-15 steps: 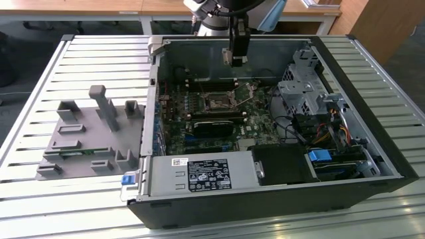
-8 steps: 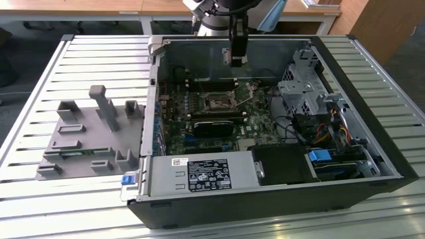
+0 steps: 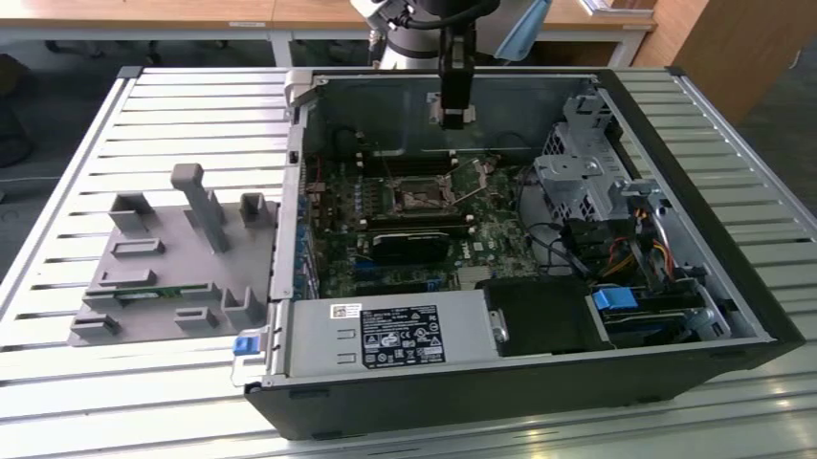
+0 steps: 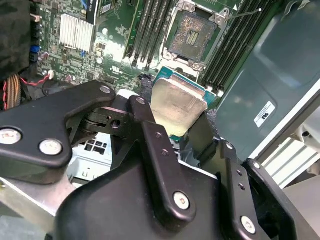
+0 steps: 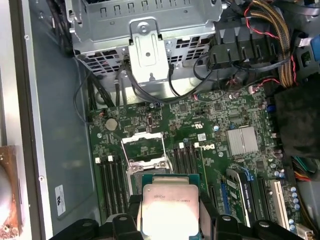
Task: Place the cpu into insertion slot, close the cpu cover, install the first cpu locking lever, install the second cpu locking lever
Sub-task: 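Place the cpu into insertion slot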
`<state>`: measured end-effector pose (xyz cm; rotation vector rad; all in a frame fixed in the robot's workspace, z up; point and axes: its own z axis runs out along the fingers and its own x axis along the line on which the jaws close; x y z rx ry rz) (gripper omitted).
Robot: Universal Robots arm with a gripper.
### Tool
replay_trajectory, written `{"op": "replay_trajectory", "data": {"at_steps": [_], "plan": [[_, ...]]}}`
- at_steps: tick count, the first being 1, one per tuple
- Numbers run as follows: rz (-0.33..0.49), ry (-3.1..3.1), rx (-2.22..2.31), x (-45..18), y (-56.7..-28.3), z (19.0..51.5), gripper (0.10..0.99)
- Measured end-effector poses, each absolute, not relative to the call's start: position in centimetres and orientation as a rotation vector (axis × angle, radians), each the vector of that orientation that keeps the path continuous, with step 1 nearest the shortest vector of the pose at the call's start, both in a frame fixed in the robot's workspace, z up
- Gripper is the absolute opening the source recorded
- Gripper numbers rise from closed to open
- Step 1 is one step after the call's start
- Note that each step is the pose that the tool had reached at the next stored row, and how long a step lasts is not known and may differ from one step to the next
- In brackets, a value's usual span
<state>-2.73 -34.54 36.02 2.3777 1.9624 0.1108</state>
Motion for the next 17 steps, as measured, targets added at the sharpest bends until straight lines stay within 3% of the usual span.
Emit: {"op": "replay_trajectory", "data": {"at_steps": [17], "plan": [[0.105, 1.811, 2.49, -2.73, -34.54, 35.97, 0.541]]}}
